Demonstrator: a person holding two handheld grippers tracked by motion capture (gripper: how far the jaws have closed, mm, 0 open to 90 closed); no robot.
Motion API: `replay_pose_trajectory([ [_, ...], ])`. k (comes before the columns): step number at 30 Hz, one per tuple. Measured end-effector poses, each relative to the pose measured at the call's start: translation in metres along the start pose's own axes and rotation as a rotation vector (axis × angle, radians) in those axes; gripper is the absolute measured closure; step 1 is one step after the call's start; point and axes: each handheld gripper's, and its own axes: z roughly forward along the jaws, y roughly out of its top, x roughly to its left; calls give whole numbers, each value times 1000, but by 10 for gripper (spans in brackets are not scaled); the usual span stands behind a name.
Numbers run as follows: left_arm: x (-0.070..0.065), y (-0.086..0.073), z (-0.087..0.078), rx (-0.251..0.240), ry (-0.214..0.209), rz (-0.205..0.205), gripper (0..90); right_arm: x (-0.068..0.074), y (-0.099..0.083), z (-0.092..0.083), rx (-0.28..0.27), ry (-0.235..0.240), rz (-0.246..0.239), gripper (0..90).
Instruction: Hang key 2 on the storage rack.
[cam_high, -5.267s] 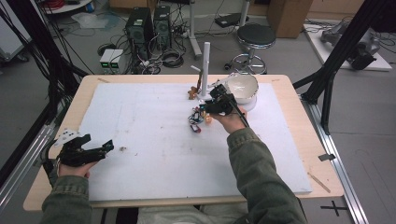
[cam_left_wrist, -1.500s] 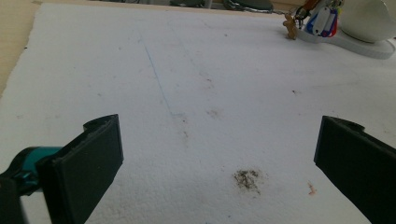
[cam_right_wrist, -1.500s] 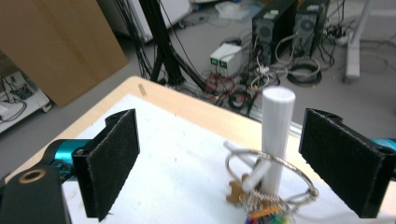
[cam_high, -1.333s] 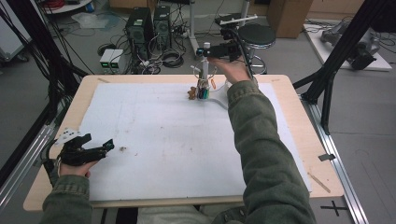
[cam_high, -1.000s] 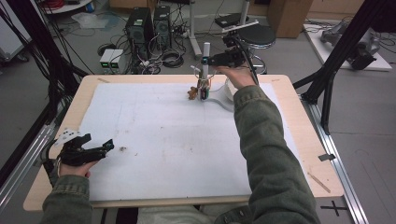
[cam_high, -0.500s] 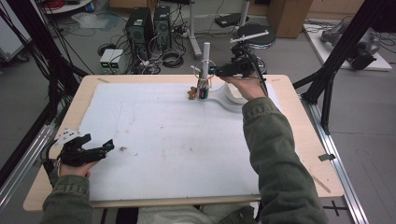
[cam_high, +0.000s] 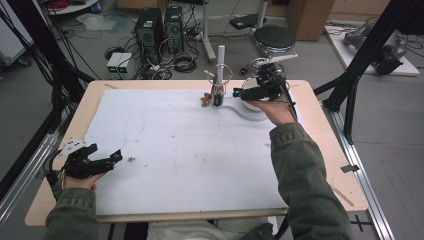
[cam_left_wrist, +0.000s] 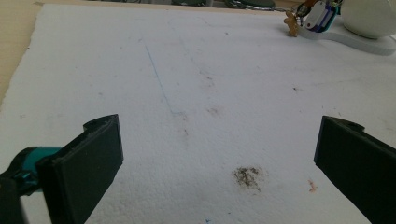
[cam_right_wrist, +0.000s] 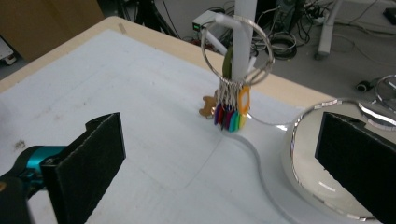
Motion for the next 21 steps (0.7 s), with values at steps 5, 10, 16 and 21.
replay_pose_trajectory([
  [5,0,0,0,0,1,-1,16,-9,-20,2,-3,-6,41,7],
  [10,0,0,0,0,2,-1,17,-17,-34,0,-5,-18,62,7],
  [16,0,-1,0,4,3,-2,17,-22,-47,-4,-8,-29,71,7],
  [21,0,0,0,5,3,0,17,-25,-56,-7,-23,-29,91,7],
])
